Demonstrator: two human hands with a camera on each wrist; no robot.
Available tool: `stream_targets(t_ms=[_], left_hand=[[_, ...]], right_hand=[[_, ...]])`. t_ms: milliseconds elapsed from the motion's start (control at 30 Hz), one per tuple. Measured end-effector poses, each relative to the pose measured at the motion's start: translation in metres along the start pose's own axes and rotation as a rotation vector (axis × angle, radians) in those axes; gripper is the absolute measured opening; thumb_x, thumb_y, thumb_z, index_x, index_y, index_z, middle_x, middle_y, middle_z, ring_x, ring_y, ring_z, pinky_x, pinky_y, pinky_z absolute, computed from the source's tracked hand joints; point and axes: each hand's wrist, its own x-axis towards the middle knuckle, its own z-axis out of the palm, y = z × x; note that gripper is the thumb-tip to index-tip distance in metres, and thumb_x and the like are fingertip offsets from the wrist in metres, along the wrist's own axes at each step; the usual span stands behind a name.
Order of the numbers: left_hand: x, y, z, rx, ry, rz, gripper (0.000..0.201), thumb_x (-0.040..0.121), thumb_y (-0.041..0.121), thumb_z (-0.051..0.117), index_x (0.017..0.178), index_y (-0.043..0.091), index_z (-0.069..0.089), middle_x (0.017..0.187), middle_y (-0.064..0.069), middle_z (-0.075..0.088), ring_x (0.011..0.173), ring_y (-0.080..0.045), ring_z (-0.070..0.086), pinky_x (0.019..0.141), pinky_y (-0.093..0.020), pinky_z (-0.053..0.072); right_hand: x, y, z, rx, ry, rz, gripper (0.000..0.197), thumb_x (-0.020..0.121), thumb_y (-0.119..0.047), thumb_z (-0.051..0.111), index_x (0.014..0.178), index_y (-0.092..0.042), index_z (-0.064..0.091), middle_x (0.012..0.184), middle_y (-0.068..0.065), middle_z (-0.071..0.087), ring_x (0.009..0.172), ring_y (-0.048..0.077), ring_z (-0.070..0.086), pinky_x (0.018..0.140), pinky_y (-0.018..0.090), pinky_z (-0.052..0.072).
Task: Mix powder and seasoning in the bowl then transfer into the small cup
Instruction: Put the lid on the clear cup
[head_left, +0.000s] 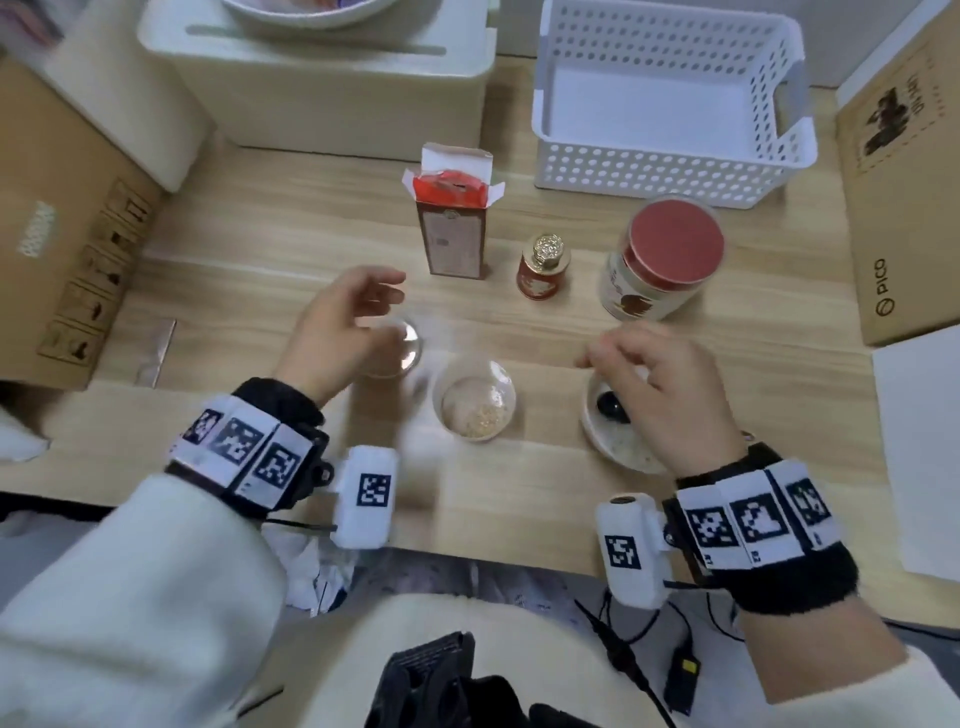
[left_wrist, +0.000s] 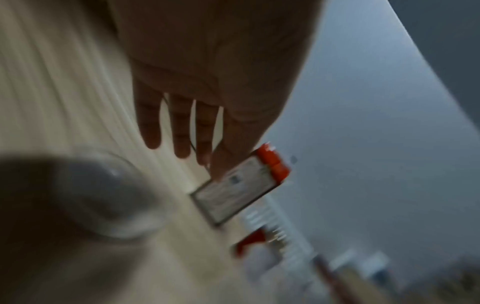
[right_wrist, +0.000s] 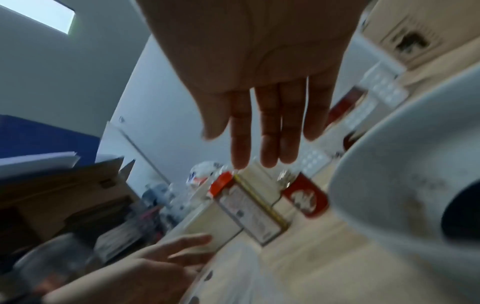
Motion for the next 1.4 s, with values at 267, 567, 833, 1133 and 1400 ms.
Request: stream_targets(t_ms=[267,567,833,1133,1400], left_hand=[[0.02,-0.051,0.009,0.764,-0.203,0.051,0.099,0.066,0.027,0.078,0.143,0.043,0.017,0.155,0.001,0.021,0.135,-0.031,0.021,0.108,-0.045,0.025],[0.004,-0.023,-0.011,-0.624,-0.139,-0.125,0.057,0.055,-0.001,0.066,0.104,0.026,0.052,0.107,-0.003,0.047,0.081,-0.018,0.06,0.072,-0.021,0.056],[-0.009,-0.029,0.007,-0.476,-0.347,0.098,0.084,0.041,0.003,0.084,0.117,0.019,0.05,0.122,0.006,0.055,0.113,0.003,0.054,0.089,-0.013,0.044],[-0.011,-0.042,0.021,-0.456,-0.419,0.119,0.094,0.045,-0.005,0.083,0.126,0.025,0.043,0.128,0.004,0.053,0.119,-0.003,0.053,0.094,-0.018,0.044],[-0.01,-0.057,0.038,-0.365,-0.412,0.186,0.092,0.048,0.016,0.083,0.127,0.026,0.036,0.127,0.009,0.048,0.12,-0.002,0.049,0.099,-0.017,0.04]], right_hand=[[0.0,-0.005,0.068,-0.131,-0.57,0.004,0.118,0.058,-0.027,0.085,0.143,-0.038,0.005,0.145,-0.005,0.022,0.131,0.01,0.024,0.1,0.022,0.022],[0.008,0.004,0.101,0.227,-0.233,0.113,0.085,0.054,-0.006,0.085,0.122,-0.028,0.039,0.127,-0.001,0.047,0.116,0.007,0.042,0.087,-0.004,0.024],[0.017,0.007,0.116,0.37,-0.139,0.107,0.087,0.048,-0.007,0.087,0.117,-0.029,0.041,0.126,0.004,0.047,0.115,0.012,0.045,0.094,0.014,0.035],[0.008,0.004,0.1,0.299,-0.261,0.063,0.126,0.044,-0.016,0.091,0.131,-0.048,0.007,0.137,-0.001,0.025,0.126,0.001,0.027,0.103,0.013,0.023],[0.016,-0.008,0.101,-0.184,-0.345,-0.192,0.091,0.069,-0.049,0.066,0.144,-0.023,0.021,0.143,0.011,0.028,0.131,0.025,0.031,0.103,0.048,0.036]])
